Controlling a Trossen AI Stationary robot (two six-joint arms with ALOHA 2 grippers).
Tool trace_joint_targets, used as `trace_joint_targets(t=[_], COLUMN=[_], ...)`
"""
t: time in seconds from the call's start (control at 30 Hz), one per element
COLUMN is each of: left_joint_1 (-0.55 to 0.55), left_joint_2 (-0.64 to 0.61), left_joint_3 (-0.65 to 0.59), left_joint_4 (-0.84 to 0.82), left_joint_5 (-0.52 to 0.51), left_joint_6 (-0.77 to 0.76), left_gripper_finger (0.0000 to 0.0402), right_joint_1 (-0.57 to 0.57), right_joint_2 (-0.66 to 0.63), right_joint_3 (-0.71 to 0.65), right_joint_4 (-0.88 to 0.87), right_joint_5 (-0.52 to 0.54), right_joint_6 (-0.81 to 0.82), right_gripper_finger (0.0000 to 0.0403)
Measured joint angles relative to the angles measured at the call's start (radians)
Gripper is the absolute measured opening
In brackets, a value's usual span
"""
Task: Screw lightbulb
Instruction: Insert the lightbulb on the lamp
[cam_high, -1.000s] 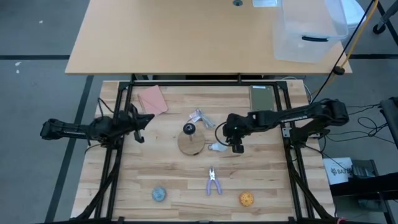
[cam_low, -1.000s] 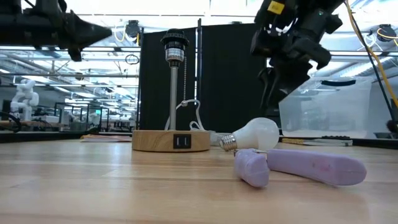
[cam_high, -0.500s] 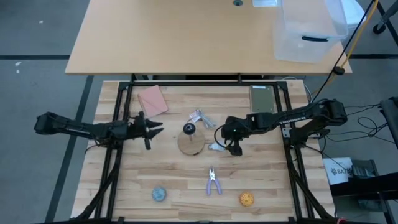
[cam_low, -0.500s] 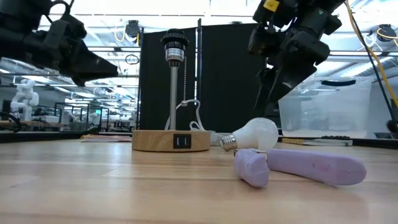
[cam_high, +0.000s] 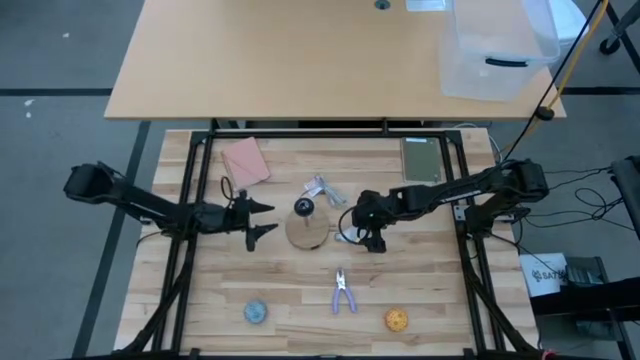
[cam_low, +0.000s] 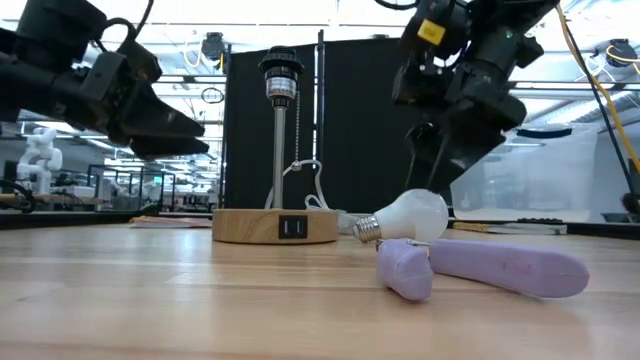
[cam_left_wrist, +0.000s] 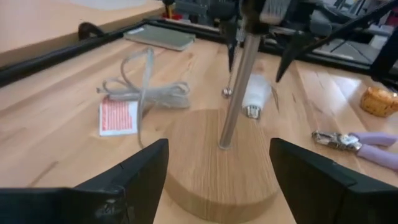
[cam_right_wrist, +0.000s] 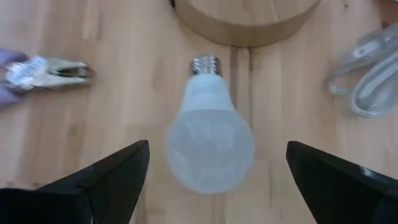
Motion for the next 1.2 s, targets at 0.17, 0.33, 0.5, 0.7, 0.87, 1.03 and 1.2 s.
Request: trace_joint_targets(t=[0.17, 0.33, 0.5, 0.7, 0.87, 1.03, 1.2], left_joint_1=[0.0, 0.0, 0.0, 0.005, 0.021, 0.025, 0.036], left_joint_2=[0.144, 0.297, 0.463, 0.629, 0.693, 0.696, 0.696], left_joint_3=[0.0, 0.066, 0.187, 0.243, 0.243, 0.243, 0.243], left_joint_4=[0.159, 0.213, 0.219, 0.305, 0.372, 0.374, 0.377], left_joint_5=[0.0, 0.0, 0.036, 0.032, 0.03, 0.026, 0.026], left_joint_6=[-0.008, 0.034, 0.096, 0.112, 0.087, 0.09, 0.092], left_gripper_finger=[0.0286, 0.0286, 0.0286, 0.0286, 0.0286, 0.0286, 0.0286], right_joint_1=[0.0, 0.0, 0.003, 0.018, 0.034, 0.049, 0.071], right_joint_2=[0.0, 0.0, 0.0, 0.0, 0.0, -0.001, 0.044], right_joint_3=[0.0, 0.0, 0.0, 0.0, 0.0, 0.0, 0.0], right_joint_4=[0.019, 0.035, 0.038, 0.035, 0.023, 0.019, 0.034], right_joint_5=[0.041, 0.042, 0.041, 0.056, 0.06, 0.075, 0.138], right_joint_6=[-0.008, -0.025, -0.021, -0.018, -0.031, -0.026, -0.022], right_gripper_finger=[0.0373, 0.0373, 0.0373, 0.0373, 0.0373, 0.0373, 0.0373])
